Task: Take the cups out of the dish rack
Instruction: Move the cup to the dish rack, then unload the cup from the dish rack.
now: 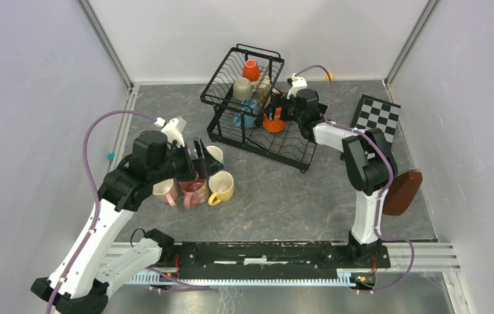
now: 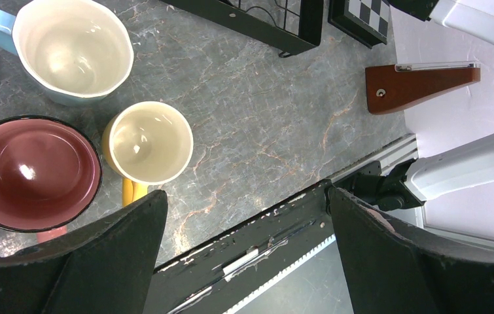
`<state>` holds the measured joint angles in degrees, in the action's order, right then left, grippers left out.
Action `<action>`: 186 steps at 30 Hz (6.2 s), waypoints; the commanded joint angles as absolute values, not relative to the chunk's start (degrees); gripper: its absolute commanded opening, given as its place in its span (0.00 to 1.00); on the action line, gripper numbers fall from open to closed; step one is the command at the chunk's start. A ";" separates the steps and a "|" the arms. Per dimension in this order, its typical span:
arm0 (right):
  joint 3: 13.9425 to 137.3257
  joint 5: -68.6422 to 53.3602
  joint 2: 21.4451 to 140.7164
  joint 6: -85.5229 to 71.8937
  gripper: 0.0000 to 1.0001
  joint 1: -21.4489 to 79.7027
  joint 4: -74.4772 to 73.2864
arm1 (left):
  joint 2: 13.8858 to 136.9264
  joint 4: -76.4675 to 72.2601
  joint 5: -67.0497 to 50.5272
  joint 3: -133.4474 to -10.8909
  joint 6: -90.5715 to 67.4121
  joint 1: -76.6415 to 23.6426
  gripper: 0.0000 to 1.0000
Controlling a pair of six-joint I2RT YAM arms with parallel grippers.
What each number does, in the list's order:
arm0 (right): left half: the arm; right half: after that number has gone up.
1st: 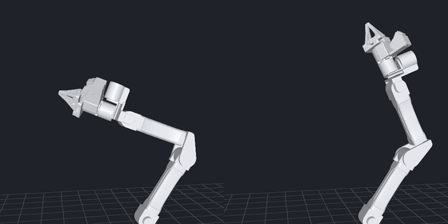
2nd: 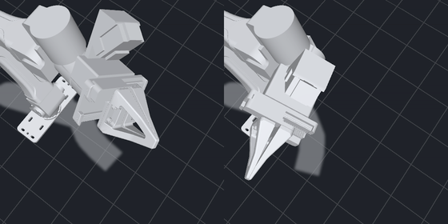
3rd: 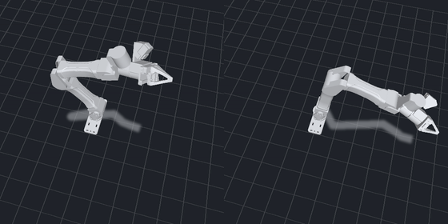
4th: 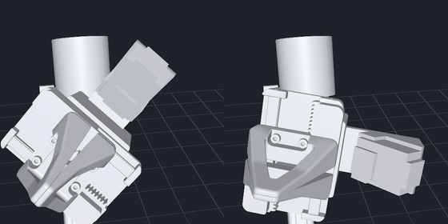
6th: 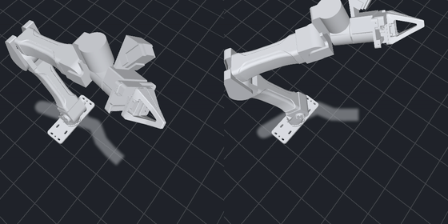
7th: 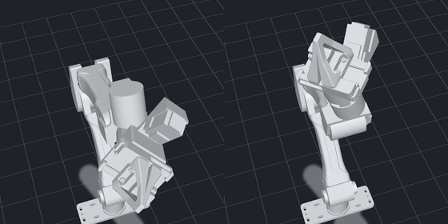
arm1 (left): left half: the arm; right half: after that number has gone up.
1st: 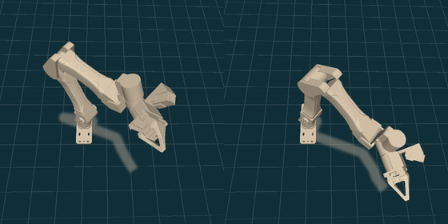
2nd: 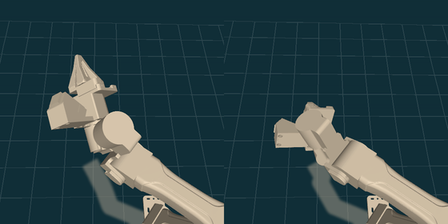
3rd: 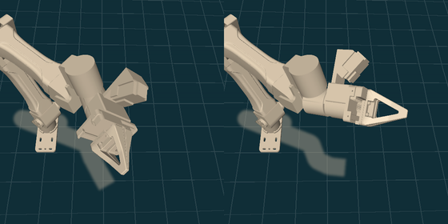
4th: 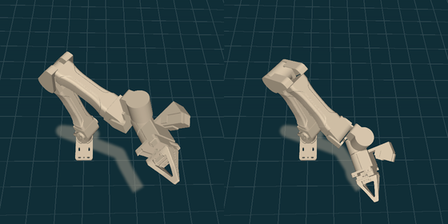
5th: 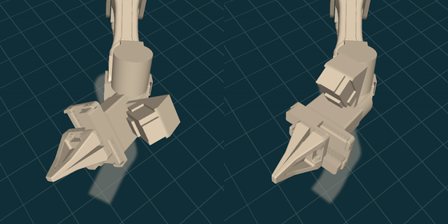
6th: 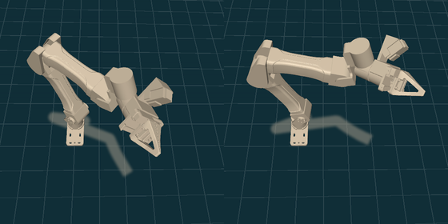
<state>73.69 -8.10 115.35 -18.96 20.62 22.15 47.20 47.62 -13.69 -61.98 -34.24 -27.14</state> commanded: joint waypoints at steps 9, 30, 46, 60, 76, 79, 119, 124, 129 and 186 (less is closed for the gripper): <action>72.73 -8.40 112.22 -14.83 0.98 17.49 12.12 | 46.39 46.28 -15.01 -62.35 -34.78 -27.42 1.00; 76.02 -6.91 106.57 -8.62 0.98 15.01 -2.27 | 45.98 45.20 -15.73 -61.18 -35.47 -27.49 1.00; 87.77 -1.90 106.71 -13.00 0.98 15.00 -17.10 | 46.11 43.87 -16.30 -60.12 -35.73 -27.42 1.00; 64.03 0.28 90.05 -27.34 0.98 16.85 -6.12 | 45.87 42.37 -17.02 -58.37 -36.04 -27.42 1.00; 59.35 2.94 90.81 -31.91 0.74 17.05 -1.67 | 45.08 42.44 -17.12 -57.94 -36.36 -27.49 1.00; 60.01 4.74 91.44 -31.74 0.62 16.98 -2.86 | 44.89 42.56 -17.05 -57.92 -36.27 -27.47 1.00; 66.80 10.14 98.33 -37.19 0.90 22.15 2.42 | 44.49 44.05 -16.12 -59.11 -34.33 -27.52 1.00; 70.05 15.14 101.98 -43.13 0.97 24.23 2.29 | 43.40 44.78 -15.92 -58.89 -34.15 -27.43 1.00; 73.51 19.87 105.38 -46.99 0.98 25.89 2.48 | 42.76 45.14 -16.00 -59.02 -34.01 -27.44 1.00; 78.03 18.10 113.50 -32.70 0.55 22.60 -3.79 | 42.88 44.35 -16.74 -58.53 -33.57 -27.53 1.00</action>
